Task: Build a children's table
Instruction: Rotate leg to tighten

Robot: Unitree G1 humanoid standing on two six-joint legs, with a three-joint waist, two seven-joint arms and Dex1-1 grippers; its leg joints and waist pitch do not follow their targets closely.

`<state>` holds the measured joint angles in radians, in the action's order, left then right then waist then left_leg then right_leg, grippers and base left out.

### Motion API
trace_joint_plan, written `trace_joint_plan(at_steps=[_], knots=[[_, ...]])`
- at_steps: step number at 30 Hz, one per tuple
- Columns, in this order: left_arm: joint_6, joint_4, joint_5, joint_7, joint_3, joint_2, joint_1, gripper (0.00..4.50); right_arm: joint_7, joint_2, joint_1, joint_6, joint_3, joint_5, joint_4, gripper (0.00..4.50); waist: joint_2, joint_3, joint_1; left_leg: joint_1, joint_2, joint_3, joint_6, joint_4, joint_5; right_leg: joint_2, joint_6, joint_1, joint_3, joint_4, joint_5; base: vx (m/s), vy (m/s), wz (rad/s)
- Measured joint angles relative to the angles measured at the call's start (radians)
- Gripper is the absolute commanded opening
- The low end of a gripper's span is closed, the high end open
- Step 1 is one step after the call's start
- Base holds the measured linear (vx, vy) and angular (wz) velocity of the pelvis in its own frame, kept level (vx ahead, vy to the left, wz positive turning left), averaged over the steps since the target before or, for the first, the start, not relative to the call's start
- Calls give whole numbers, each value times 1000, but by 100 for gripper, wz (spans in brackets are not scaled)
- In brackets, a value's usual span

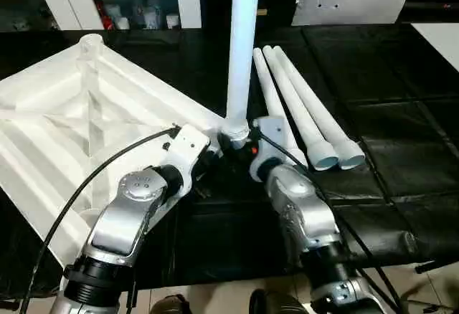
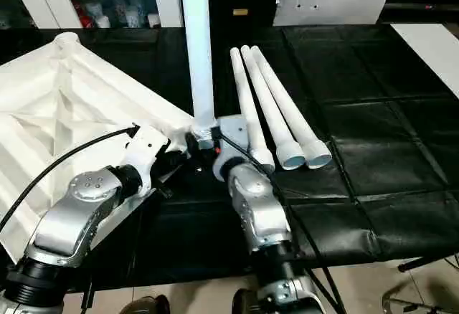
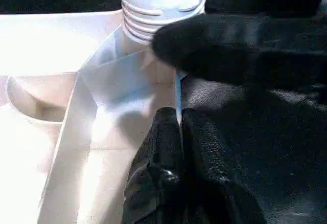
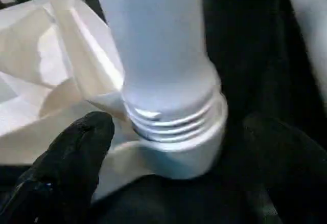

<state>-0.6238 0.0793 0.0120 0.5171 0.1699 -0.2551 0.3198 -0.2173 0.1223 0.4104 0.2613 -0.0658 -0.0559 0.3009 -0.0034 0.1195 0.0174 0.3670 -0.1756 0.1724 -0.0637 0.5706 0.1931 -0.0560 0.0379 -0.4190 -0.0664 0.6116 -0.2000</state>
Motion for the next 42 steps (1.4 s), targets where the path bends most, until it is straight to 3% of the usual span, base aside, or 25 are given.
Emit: trace_joint_plan(at_steps=[3,4,7,10,15,19,21,24,27,29,32,37,42], knots=[[1,-15,-20,10,-14,2,5,27,4,-30,-23,10,4,12,-79,449,0,0,0,0,0,0,0,0,0,0,0,1,0,0,1,0,0,0],[1,-17,-26,18,-21,2,5,57,4,-30,-30,18,13,8,-99,450,0,0,-1,0,0,0,0,0,0,0,0,1,0,1,1,0,0,0],[19,-16,-63,39,-47,5,5,61,6,-26,-59,40,42,-22,-169,450,0,0,3,0,0,0,0,0,0,0,0,1,0,1,1,0,0,0],[45,-15,-79,41,-53,6,5,100,17,-19,-63,44,65,-41,-210,450,0,0,9,-1,0,0,0,2,0,0,0,1,0,1,2,0,0,0],[54,17,-116,7,-126,24,9,100,3,-27,-65,98,68,-94,-307,450,1,0,14,-1,0,0,0,3,0,0,0,1,0,1,2,0,0,0],[28,58,-105,-23,-177,-32,22,65,-54,-70,-74,166,8,-80,-331,450,1,0,13,0,-1,0,-1,3,0,0,0,2,0,2,3,0,0,0],[-30,102,-73,-30,-213,-126,5,51,-124,-131,-90,219,-87,-51,-345,450,1,0,7,1,-1,0,-1,3,-1,2,0,2,0,1,3,0,0,0],[-83,139,-36,-40,-287,-225,-26,19,-173,-170,-106,285,-152,-36,-347,450,2,1,13,-1,-2,-1,-2,4,-1,2,0,1,0,1,3,0,0,0],[-128,188,15,-12,-306,-406,-148,6,-197,-207,-106,349,-219,-31,-388,450,0,1,6,0,-2,-1,-1,4,0,3,0,1,0,0,3,0,0,0],[-170,180,68,-4,-377,-488,-213,6,-206,-237,-113,394,-240,-23,-398,450,-1,1,16,0,-2,-1,-2,4,0,3,-1,1,0,-1,3,0,0,0],[-185,174,105,-7,-422,-530,-256,6,-209,-236,-113,417,-261,-11,-396,450,-2,1,31,-1,-1,-3,-7,5,3,2,-1,4,0,-1,4,0,0,0],[-188,147,136,-18,-425,-590,-323,6,-219,-239,-112,447,-293,0,-396,450,-3,0,29,-2,-1,-3,-7,9,3,1,-1,5,1,-1,7,0,0,0],[-190,141,111,2,-404,-562,-330,6,-195,-221,-92,446,-290,9,-349,450,-3,0,30,-2,-1,-3,-8,9,2,1,-1,5,1,0,8,0,0,0]])
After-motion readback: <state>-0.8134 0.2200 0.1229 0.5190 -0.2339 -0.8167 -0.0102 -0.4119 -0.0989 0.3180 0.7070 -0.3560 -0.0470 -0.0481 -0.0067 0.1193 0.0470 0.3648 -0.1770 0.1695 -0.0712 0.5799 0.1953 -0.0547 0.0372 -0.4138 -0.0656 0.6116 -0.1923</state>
